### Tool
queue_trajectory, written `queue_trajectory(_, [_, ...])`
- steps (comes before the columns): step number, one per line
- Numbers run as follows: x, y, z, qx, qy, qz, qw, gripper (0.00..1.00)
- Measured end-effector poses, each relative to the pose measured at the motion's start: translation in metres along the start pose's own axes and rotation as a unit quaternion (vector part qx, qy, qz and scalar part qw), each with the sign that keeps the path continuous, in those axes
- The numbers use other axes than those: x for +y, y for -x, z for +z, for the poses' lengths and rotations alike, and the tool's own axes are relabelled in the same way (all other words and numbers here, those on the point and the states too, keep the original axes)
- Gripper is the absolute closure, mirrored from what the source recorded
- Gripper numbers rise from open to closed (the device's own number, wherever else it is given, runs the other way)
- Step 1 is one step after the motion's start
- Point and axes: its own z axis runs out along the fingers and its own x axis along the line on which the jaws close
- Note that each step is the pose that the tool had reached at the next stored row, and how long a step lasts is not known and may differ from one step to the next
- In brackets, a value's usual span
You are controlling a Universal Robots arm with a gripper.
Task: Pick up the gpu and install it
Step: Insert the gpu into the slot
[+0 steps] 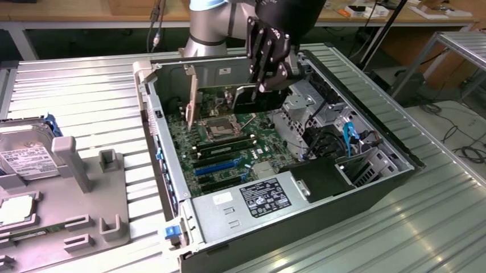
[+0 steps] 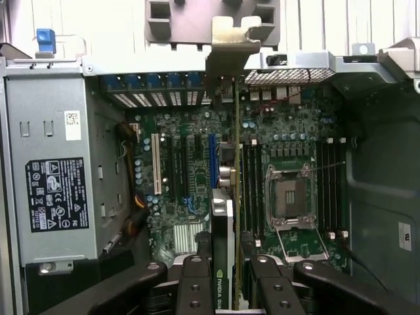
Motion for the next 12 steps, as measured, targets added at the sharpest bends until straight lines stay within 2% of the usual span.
queue_trajectory(5, [-0.0001,-0.0001,0.0038,0.0003,-0.0043,-0.014,0.9999,0.73])
queue_trajectory(12, [-0.0002,-0.0003,0.0062,0.0003,-0.0050,-0.016,0.9999,0.73])
